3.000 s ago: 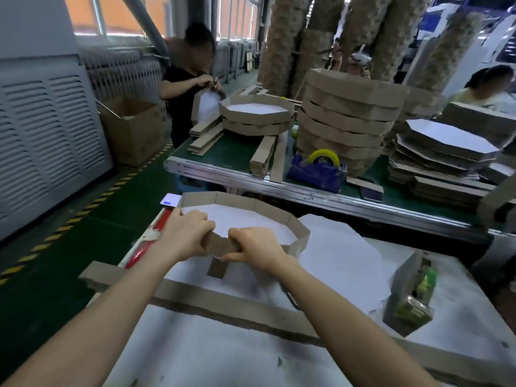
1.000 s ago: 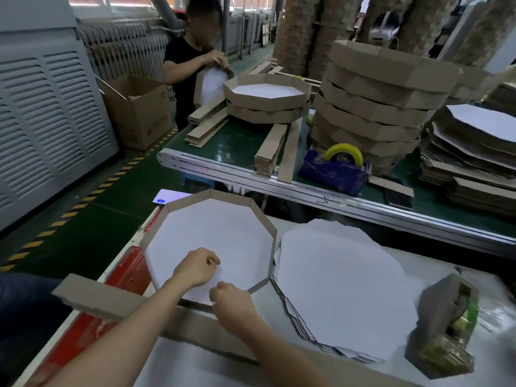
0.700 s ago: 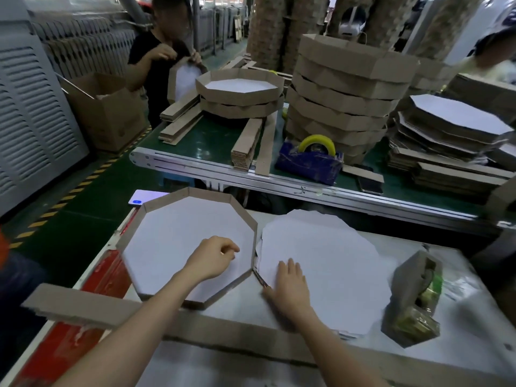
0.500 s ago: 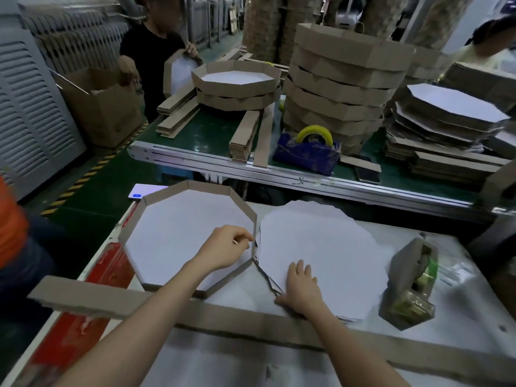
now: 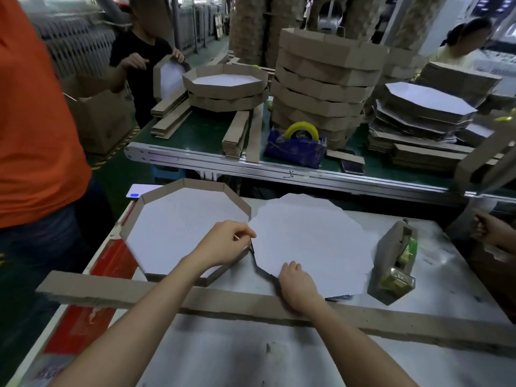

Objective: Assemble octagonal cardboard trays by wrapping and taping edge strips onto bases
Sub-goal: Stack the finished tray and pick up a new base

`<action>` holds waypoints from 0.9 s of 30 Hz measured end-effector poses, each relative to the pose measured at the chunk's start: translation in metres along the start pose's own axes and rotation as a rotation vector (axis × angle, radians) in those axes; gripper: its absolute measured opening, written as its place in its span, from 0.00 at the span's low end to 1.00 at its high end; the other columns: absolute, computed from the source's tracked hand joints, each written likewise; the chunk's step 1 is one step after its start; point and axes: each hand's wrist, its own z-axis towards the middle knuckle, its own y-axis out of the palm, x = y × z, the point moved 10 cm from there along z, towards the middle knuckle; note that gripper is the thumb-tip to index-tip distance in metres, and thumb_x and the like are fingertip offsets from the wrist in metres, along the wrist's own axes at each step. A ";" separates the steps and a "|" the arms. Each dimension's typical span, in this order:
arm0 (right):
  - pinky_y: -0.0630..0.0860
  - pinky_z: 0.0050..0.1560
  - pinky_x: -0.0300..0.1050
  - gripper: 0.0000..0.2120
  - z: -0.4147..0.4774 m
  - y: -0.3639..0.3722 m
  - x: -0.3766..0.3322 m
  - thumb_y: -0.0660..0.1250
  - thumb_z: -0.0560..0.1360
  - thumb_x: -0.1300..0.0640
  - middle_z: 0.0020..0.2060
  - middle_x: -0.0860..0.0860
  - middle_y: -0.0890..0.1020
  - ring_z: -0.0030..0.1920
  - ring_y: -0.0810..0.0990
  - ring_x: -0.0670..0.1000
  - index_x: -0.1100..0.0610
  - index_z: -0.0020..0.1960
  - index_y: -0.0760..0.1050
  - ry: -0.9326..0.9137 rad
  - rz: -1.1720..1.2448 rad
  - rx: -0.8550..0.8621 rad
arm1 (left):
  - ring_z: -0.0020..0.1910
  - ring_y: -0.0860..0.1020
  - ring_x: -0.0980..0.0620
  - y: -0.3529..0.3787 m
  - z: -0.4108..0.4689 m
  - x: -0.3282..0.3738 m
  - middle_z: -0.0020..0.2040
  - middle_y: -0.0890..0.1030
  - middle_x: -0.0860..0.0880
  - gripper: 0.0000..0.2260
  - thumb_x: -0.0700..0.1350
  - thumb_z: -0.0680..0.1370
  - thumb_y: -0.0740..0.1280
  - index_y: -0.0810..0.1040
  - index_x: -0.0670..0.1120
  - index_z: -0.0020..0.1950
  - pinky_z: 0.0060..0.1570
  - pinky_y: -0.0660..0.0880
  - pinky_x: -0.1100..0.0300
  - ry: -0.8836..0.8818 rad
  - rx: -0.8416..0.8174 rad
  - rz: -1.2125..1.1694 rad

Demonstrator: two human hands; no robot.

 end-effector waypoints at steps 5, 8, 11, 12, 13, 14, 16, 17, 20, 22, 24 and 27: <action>0.75 0.39 0.45 0.09 -0.030 -0.085 0.017 0.67 0.74 0.63 0.49 0.56 0.82 0.49 0.82 0.55 0.61 0.54 0.76 0.114 -0.048 0.340 | 0.52 0.77 0.58 -0.005 -0.017 0.032 0.56 0.81 0.56 0.11 0.45 0.80 0.65 0.80 0.53 0.61 0.53 0.74 0.64 0.123 -0.016 0.085; 0.66 0.40 0.45 0.10 -0.046 -0.146 0.034 0.61 0.77 0.63 0.53 0.53 0.82 0.53 0.81 0.58 0.56 0.57 0.74 0.143 0.113 0.382 | 0.61 0.72 0.57 -0.023 -0.025 0.060 0.66 0.74 0.55 0.21 0.47 0.77 0.69 0.73 0.56 0.69 0.57 0.68 0.64 0.277 0.074 0.143; 0.62 0.38 0.45 0.12 -0.088 -0.225 0.051 0.62 0.76 0.61 0.49 0.52 0.83 0.50 0.81 0.59 0.53 0.58 0.77 0.175 0.191 0.626 | 0.73 0.59 0.52 -0.053 -0.032 0.088 0.76 0.60 0.54 0.34 0.54 0.75 0.72 0.60 0.59 0.76 0.67 0.58 0.58 0.360 0.229 0.166; 0.61 0.38 0.45 0.10 -0.105 -0.248 0.052 0.63 0.76 0.61 0.46 0.52 0.83 0.47 0.80 0.59 0.53 0.55 0.78 0.162 0.221 0.703 | 0.75 0.56 0.51 -0.066 -0.037 0.099 0.77 0.57 0.54 0.36 0.58 0.74 0.71 0.56 0.59 0.77 0.67 0.55 0.57 0.383 0.297 0.174; 0.63 0.38 0.45 0.08 -0.122 -0.265 0.052 0.63 0.77 0.59 0.43 0.51 0.82 0.45 0.80 0.58 0.52 0.53 0.79 0.130 0.268 0.755 | 0.75 0.55 0.50 -0.078 -0.043 0.110 0.78 0.55 0.53 0.38 0.62 0.73 0.69 0.54 0.59 0.78 0.68 0.54 0.55 0.414 0.362 0.187; 0.67 0.38 0.46 0.06 -0.136 -0.278 0.050 0.63 0.78 0.58 0.41 0.50 0.82 0.44 0.80 0.57 0.52 0.50 0.79 0.098 0.325 0.770 | 0.76 0.54 0.49 -0.090 -0.051 0.123 0.78 0.54 0.52 0.39 0.65 0.72 0.66 0.53 0.59 0.78 0.69 0.54 0.53 0.445 0.415 0.205; 0.77 0.43 0.50 0.06 -0.157 -0.293 0.047 0.65 0.79 0.55 0.41 0.49 0.83 0.44 0.80 0.54 0.52 0.51 0.81 0.034 0.463 0.718 | 0.76 0.54 0.48 -0.109 -0.069 0.149 0.78 0.55 0.51 0.42 0.72 0.69 0.61 0.51 0.58 0.79 0.70 0.54 0.49 0.489 0.473 0.264; 0.79 0.44 0.51 0.06 -0.166 -0.297 0.043 0.66 0.79 0.54 0.40 0.49 0.83 0.44 0.81 0.52 0.52 0.51 0.82 -0.012 0.543 0.681 | 0.75 0.55 0.48 -0.116 -0.079 0.162 0.77 0.57 0.51 0.44 0.73 0.67 0.61 0.52 0.58 0.79 0.70 0.55 0.47 0.506 0.477 0.316; 0.80 0.41 0.47 0.05 -0.187 -0.300 0.026 0.70 0.77 0.56 0.36 0.47 0.84 0.39 0.82 0.46 0.52 0.49 0.85 -0.146 0.734 0.587 | 0.70 0.63 0.52 -0.116 -0.103 0.185 0.70 0.69 0.53 0.41 0.71 0.64 0.65 0.63 0.59 0.75 0.67 0.60 0.49 0.540 0.335 0.454; 0.80 0.38 0.39 0.05 -0.192 -0.291 0.009 0.71 0.76 0.57 0.37 0.46 0.85 0.37 0.83 0.43 0.53 0.50 0.86 -0.212 0.795 0.487 | 0.59 0.73 0.58 -0.111 -0.114 0.178 0.59 0.77 0.59 0.27 0.60 0.66 0.74 0.75 0.61 0.64 0.57 0.71 0.57 0.501 0.143 0.381; 0.79 0.37 0.37 0.05 -0.192 -0.276 -0.012 0.72 0.75 0.57 0.38 0.47 0.86 0.37 0.83 0.42 0.53 0.50 0.86 -0.269 0.805 0.379 | 0.48 0.77 0.62 -0.109 -0.121 0.160 0.47 0.80 0.61 0.14 0.50 0.68 0.78 0.81 0.60 0.51 0.46 0.74 0.59 0.434 -0.007 0.330; 0.78 0.38 0.36 0.04 -0.187 -0.254 -0.047 0.73 0.75 0.58 0.37 0.48 0.86 0.36 0.82 0.41 0.56 0.48 0.85 -0.389 0.751 0.215 | 0.43 0.80 0.59 -0.093 -0.132 0.130 0.40 0.83 0.58 0.07 0.47 0.68 0.79 0.84 0.55 0.42 0.43 0.77 0.56 0.378 -0.243 0.296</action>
